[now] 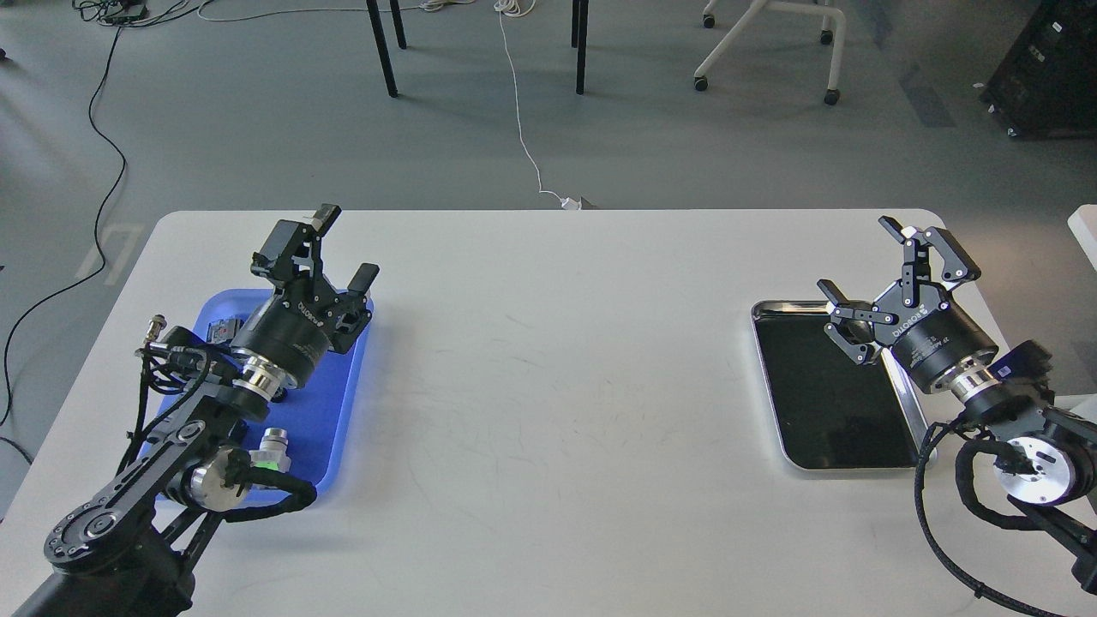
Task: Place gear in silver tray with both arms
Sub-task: 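Swing the left gripper over the blue tray of parts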
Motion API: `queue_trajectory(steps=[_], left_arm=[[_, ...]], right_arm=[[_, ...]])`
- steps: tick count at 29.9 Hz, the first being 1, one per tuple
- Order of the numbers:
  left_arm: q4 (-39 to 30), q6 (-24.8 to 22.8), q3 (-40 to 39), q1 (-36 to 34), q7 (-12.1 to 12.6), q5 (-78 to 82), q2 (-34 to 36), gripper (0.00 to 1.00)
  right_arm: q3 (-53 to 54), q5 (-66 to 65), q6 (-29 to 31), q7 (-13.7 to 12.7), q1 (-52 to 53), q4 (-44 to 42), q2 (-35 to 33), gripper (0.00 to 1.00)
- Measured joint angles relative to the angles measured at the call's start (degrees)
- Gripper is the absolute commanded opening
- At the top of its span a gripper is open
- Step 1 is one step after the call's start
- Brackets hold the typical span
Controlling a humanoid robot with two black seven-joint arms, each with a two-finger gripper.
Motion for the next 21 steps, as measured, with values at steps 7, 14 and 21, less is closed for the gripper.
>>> queue_trajectory(steps=[7,14,21], left_arm=[[-0.37,-0.18,0.08,-0.17,-0.07,-0.01,0.37,0.98],[-0.45,-0.78,0.77,-2.04,-0.30,0.24,4.10,0.98],[-1.25,-6.12,1.56,-5.02,-2.77,3.02,13.12,0.98]], right_arm=[[-0.06,0.00,0.00,0.00,0.02,0.00,0.07,0.99],[-0.07,-0.04,-0.05,0.00,0.18,0.06,0.02,0.99],[-0.07,-0.04,-0.05,0.00,0.19,0.09,0.01,0.99]])
